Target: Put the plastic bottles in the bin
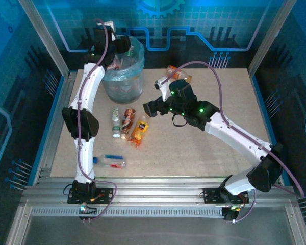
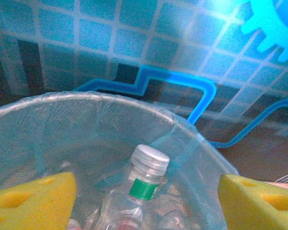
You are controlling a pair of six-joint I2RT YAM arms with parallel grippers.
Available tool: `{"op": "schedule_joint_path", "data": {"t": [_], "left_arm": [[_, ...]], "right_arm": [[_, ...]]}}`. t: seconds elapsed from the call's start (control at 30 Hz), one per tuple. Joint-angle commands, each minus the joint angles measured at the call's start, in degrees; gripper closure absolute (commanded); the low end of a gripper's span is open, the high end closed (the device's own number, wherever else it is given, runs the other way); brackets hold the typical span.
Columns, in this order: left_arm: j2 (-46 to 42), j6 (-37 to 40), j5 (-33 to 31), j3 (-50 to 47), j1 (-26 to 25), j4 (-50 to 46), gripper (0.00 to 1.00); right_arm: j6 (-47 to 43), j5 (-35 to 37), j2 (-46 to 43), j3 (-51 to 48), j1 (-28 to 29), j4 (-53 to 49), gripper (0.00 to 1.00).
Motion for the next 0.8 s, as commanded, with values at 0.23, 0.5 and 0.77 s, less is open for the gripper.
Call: {"op": "schedule_joint_path", "data": {"t": [0.23, 0.5, 0.77], "left_arm": [[3.6, -15.7, 7.0, -3.5, -2.1, 4.7, 0.22], [3.7, -24.2, 11.5, -4.1, -3.2, 11.7, 0.17], [3.0, -27.3, 12.9, -3.1, -3.4, 17.8, 0.12]], "right_arm": [[1.5, 0.6, -2.0, -0.5, 0.6, -0.6, 0.04], [1.9, 0.6, -2.5, -0.9, 0.6, -0.4, 0.04], [2.6, 0.8, -3.3, -1.5, 0.6, 0.1, 0.03]]}}
